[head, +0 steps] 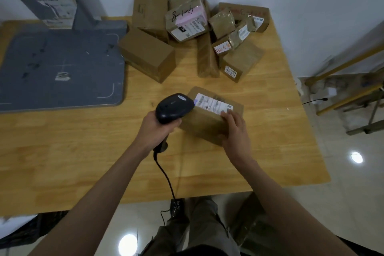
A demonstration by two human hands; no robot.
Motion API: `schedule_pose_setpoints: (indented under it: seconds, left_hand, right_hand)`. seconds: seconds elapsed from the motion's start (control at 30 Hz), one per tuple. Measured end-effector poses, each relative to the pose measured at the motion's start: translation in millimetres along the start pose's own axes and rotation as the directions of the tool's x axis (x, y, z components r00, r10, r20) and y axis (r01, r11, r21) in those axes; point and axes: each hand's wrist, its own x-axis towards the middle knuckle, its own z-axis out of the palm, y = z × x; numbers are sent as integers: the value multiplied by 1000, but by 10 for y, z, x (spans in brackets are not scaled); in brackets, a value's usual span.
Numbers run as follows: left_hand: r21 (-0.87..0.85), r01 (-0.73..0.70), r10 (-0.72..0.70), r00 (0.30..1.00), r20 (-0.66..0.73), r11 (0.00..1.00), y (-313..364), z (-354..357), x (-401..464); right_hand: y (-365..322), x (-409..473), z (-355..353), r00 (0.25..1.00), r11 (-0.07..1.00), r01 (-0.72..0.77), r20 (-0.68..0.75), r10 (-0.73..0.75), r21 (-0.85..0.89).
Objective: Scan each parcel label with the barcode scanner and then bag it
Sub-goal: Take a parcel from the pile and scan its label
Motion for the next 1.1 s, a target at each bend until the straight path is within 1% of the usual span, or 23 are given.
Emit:
schedule_pose_setpoints:
  seconds: [0.07, 0.1, 0.17, 0.23, 0.3, 0.37, 0.43, 0.53, 0.67, 0.77, 0.83, 0.97, 1.1]
  left_hand:
    - [14, 13, -13, 1000, 10, 1000, -18, -45, -21]
    - [43, 14, -15, 1000, 19, 999, -41, -57, -31]
    - [152, 11, -19, 999, 48, 988, -110, -74, -39]
    - [269, -13, -12, 996, 93, 963, -136, -87, -40]
    - [339, -67, 20, 990, 141, 938, -106, -81, -30]
    - [393, -144, 75, 980, 186, 908, -23, -69, -18]
    - [470, -220, 120, 965, 234, 855, 92, -63, 9]
    - [552, -339, 169, 927, 336, 762, 275, -75, 76]
    - [652, -449, 176, 880, 442, 611, 496, -10, 229]
    - [688, -510, 169, 848, 502, 516, 605, 95, 360]
    - [690, -529, 167, 836, 522, 493, 667, 163, 428]
    - [718, -536, 151, 834, 530, 445, 723, 297, 559]
    - [727, -538, 128, 831, 541, 427, 707, 381, 648]
  right_hand:
    - [142, -103, 101, 995, 988, 97, 28, -94, -121]
    - [199, -146, 146, 993, 981, 117, 48, -111, -157]
    - [245, -148, 163, 991, 983, 108, 90, -96, -151]
    - [216, -44, 111, 992, 986, 94, 94, -82, -139]
    - [193, 119, 60, 989, 988, 80, 136, -62, -133]
    - [203, 266, 17, 975, 990, 44, 223, -13, -132]
    - [235, 359, -26, 961, 988, 47, 275, -6, -145]
    - [280, 404, -56, 958, 984, 75, 284, -25, -164]
    - [257, 374, -79, 955, 978, 78, 297, -17, -195]
    - [229, 366, -115, 952, 977, 60, 307, 5, -204]
    - [231, 365, -118, 947, 977, 46, 319, 24, -210]
    - [259, 374, -91, 946, 978, 45, 323, 24, -204]
    - [317, 408, -15, 953, 974, 85, 303, -19, -209]
